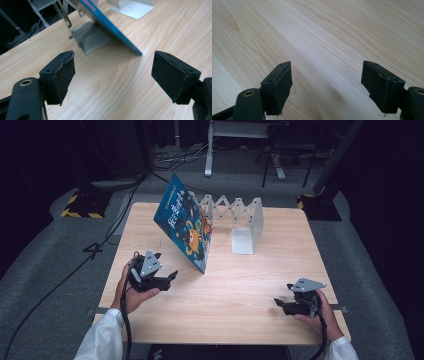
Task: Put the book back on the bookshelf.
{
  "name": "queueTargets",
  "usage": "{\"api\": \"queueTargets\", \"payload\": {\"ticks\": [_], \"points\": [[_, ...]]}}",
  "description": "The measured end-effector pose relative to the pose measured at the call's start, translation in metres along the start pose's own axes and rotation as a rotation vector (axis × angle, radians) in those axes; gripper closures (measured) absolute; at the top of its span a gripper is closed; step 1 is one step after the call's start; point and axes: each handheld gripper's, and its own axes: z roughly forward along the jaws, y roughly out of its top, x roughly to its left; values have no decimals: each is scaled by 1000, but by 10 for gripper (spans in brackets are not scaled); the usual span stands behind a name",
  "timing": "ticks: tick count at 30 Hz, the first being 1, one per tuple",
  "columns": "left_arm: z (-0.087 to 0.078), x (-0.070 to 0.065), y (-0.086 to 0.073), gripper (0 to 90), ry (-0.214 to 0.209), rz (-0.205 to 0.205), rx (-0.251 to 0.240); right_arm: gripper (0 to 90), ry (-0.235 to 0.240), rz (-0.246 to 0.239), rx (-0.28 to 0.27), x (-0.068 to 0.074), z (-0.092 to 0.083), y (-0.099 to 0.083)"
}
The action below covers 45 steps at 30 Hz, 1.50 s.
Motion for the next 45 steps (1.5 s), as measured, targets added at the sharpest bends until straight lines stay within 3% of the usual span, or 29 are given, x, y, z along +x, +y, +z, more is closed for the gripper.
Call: {"api": "queueTargets", "payload": {"ticks": [6, 14, 18, 25, 37, 41, 45], "points": [[-4, 0, -15, 195, 20, 52, 69, 255, -3, -5, -3, 0, -7, -2], [-8, 0, -37, 193, 18, 65, 144, 255, -14, -10, 2, -1, -11, -5], [-9, -2, -47, 186, 33, 91, 183, 255, -11, -7, -3, -1, -15, -8], [-11, -5, -66, 187, -2, 86, 234, 256, -40, -14, 24, -3, -17, -18], [-10, 0, -102, 185, -28, 9, 274, 262, -74, 23, 33, -12, -22, -42], [-12, 5, -110, 183, -43, -36, 259, 259, -87, 38, 48, -16, -24, -50], [-16, 9, -119, 181, -67, -106, 237, 257, -100, 91, 33, -23, -30, -61]]}}
